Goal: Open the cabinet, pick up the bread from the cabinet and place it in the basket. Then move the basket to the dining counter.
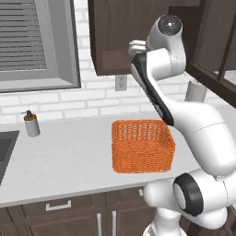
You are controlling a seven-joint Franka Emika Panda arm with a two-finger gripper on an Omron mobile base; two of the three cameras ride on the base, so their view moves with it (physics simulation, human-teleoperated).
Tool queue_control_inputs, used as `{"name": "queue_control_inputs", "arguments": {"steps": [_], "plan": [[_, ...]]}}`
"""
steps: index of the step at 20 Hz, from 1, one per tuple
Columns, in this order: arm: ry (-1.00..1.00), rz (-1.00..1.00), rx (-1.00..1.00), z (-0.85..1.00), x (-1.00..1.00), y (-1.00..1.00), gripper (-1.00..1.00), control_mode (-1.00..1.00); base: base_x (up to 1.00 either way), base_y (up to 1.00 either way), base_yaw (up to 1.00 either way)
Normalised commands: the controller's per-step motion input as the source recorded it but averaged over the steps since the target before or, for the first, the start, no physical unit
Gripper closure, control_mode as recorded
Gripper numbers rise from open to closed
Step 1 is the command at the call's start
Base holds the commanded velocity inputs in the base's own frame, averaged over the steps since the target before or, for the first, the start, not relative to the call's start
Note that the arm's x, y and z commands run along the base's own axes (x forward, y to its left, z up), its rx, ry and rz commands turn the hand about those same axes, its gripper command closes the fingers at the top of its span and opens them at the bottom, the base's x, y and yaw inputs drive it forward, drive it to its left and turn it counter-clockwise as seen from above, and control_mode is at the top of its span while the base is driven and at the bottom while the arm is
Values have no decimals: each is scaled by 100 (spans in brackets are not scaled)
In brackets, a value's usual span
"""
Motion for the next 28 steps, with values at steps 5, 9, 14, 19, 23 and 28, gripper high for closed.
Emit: {"name": "queue_control_inputs", "arguments": {"steps": [5, 9, 14, 19, 23, 28], "plan": [[5, 0, 8, -25, -100, 17, 100, -100, 0, 0, 0], [16, 0, 4, -41, -100, 23, 100, -100, 0, 0, 0], [24, 0, 2, -66, -45, 34, 100, -100, 0, 0, 0], [11, 0, 1, -72, -2, 7, 100, -100, 0, 0, 0], [22, 0, 0, -92, 15, -1, 100, -100, 0, 0, 0], [25, -1, 0, -67, 21, -1, 100, -100, 0, 0, 0]]}}
